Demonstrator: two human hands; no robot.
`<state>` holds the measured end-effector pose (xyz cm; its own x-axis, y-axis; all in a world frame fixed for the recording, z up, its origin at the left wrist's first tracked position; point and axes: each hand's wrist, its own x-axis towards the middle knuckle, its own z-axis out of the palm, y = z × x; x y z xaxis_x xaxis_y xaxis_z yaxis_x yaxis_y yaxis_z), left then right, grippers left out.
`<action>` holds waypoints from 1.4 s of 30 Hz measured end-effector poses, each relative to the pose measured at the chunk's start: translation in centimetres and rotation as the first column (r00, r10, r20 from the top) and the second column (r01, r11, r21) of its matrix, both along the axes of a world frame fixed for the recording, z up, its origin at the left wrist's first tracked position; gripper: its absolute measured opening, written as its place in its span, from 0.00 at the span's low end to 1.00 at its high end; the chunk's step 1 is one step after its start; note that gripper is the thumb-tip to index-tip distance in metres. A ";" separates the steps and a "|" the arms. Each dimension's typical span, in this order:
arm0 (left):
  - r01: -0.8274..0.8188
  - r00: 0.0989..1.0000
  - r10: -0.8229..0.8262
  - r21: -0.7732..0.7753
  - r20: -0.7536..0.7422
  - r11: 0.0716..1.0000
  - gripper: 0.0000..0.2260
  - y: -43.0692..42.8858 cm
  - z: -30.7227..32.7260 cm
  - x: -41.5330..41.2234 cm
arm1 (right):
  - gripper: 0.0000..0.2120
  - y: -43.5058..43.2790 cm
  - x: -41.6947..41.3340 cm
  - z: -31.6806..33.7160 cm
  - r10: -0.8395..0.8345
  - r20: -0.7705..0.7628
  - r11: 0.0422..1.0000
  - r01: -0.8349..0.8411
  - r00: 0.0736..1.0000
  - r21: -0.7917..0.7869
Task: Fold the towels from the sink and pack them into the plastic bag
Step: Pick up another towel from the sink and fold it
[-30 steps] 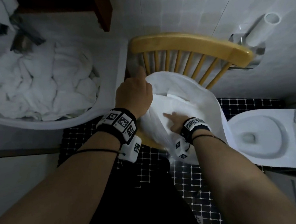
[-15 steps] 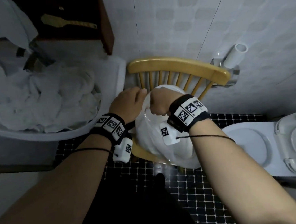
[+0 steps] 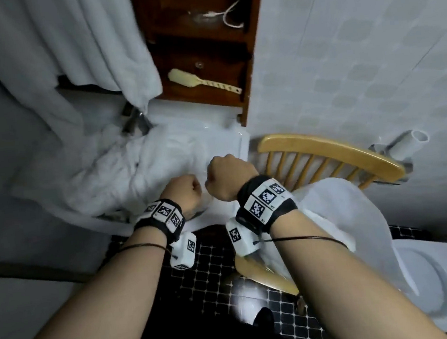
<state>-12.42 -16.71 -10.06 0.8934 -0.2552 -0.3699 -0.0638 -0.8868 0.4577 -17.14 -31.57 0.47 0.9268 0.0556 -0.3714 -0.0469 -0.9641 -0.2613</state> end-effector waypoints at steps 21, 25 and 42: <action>0.115 0.969 -0.115 -0.015 -0.217 0.993 0.27 20.9 -6.9 9.2 | 0.11 17.5 11.5 -16.6 -0.647 -0.317 0.550 0.713 0.693 0.436; 0.087 0.982 -0.096 -0.060 -0.163 0.994 0.27 21.2 -5.5 9.2 | 0.12 17.3 11.9 -15.5 -0.573 -0.237 0.635 0.608 0.784 0.476; 0.034 0.946 0.081 -0.346 0.313 0.938 0.48 13.9 4.0 3.9 | 0.11 11.4 3.8 6.0 -0.335 0.067 0.310 0.043 0.940 0.950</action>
<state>-8.50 -2.77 -6.08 0.9555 -0.2922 0.0407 -0.2381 -0.6821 0.6914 -13.34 -20.16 6.45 0.9993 0.0374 0.0009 0.0028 -0.0511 -0.9987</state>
